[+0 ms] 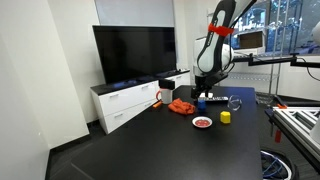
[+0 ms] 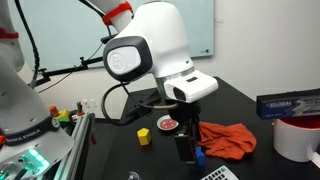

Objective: Make the star block stand upright

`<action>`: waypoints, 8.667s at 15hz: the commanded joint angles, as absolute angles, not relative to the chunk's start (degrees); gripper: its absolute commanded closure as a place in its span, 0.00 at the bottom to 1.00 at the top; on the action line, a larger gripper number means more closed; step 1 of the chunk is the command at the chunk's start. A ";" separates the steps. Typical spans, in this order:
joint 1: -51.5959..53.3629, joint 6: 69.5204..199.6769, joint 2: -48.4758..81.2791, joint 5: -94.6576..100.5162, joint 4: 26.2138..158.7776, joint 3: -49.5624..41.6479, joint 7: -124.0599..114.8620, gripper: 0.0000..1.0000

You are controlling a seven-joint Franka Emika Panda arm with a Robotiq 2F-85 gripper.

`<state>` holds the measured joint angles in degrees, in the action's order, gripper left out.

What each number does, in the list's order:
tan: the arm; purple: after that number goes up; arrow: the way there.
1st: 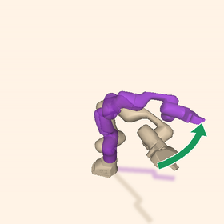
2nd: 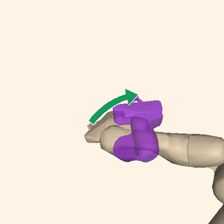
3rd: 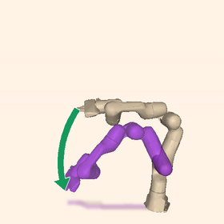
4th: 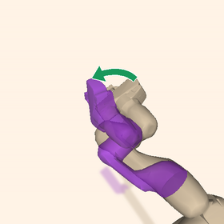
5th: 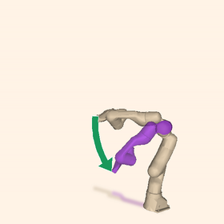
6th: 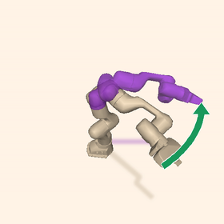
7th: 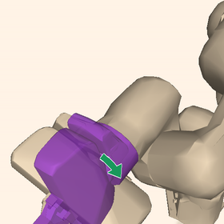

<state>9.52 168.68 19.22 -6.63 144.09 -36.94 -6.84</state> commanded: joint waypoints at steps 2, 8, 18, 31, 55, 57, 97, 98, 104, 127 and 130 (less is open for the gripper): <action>0.79 170.97 17.73 -4.46 143.32 -29.09 -7.22 0.14; -4.82 171.90 18.38 -4.71 142.83 -22.98 -6.81 0.65; 2.55 194.40 19.81 -0.16 150.58 -31.13 -4.71 0.77; 4.07 214.91 22.30 -8.67 158.81 -24.85 9.38 0.77; 9.02 200.04 14.14 -7.66 156.53 -32.42 15.72 0.52; 9.02 200.04 14.14 -7.66 156.53 -32.43 15.72 0.52; 21.90 208.71 19.74 4.18 152.19 -51.17 44.80 0.77; 21.94 208.51 20.25 4.98 151.89 -51.22 45.23 0.77; 21.95 201.64 20.18 6.39 150.68 -50.65 43.97 0.52; 30.23 213.97 50.86 -6.53 143.43 -54.21 40.10 0.77; 31.12 213.05 48.52 -6.09 143.95 -53.59 36.66 0.77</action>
